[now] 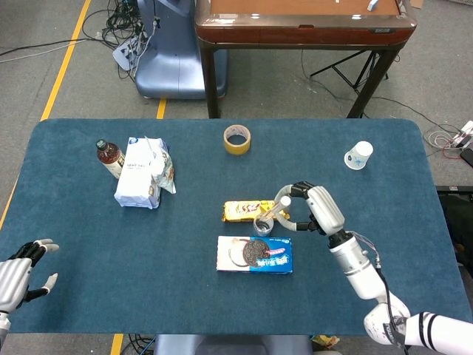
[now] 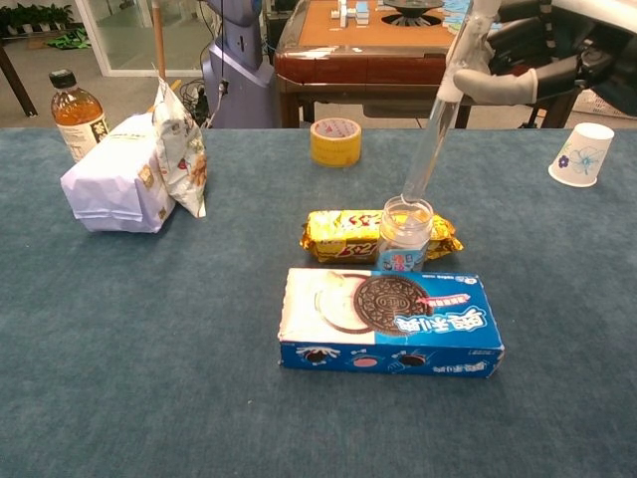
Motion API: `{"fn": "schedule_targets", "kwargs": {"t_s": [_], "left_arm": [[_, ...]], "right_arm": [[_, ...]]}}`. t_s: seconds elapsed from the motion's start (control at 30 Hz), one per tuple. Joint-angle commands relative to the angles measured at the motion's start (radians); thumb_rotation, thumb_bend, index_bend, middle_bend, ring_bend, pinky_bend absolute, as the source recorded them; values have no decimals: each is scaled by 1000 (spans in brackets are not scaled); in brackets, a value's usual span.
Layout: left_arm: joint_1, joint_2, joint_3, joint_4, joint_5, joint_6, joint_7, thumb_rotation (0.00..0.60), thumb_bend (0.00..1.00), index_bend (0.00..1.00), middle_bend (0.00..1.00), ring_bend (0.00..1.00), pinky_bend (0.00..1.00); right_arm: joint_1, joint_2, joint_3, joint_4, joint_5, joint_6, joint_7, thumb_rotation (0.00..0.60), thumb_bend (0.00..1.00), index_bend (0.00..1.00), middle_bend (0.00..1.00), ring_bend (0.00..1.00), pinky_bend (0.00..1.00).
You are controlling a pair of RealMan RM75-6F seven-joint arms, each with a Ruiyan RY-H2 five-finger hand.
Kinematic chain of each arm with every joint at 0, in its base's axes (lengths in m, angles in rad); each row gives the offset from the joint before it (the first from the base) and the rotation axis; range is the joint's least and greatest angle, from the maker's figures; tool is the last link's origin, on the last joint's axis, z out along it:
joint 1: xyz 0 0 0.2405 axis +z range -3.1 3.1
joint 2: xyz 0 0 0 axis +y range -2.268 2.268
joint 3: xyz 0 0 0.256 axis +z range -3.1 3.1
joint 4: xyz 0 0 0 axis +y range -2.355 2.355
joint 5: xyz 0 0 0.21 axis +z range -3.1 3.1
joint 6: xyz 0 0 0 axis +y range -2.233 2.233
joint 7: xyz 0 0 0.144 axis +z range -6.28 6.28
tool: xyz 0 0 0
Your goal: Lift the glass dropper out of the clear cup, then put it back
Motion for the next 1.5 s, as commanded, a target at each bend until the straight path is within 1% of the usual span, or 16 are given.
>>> {"fn": "schedule_targets", "kwargs": {"t_s": [0.03, 0.53, 0.8, 1.1, 1.5], "left_arm": [[0, 1, 1, -1, 1, 1, 0, 600, 358, 270, 207, 155, 331], [4, 7, 2, -3, 9, 8, -11, 600, 358, 270, 207, 155, 331], [6, 11, 2, -7, 10, 8, -13, 600, 358, 270, 207, 155, 331], [7, 14, 2, -9, 11, 11, -16, 600, 358, 270, 207, 155, 331], [9, 19, 1, -10, 13, 14, -25, 600, 358, 270, 207, 155, 331]], "right_arm": [[3, -9, -1, 10, 4, -5, 6, 600, 623, 677, 654, 469, 361], [19, -71, -22, 70, 15, -36, 7, 600, 623, 677, 654, 469, 361], [23, -111, -42, 123, 16, -52, -12, 600, 623, 677, 648, 469, 360], [30, -137, -53, 157, 21, -75, -23, 600, 623, 677, 640, 469, 361], [34, -164, -64, 192, 31, -97, -56, 600, 623, 677, 561, 399, 360]]}}
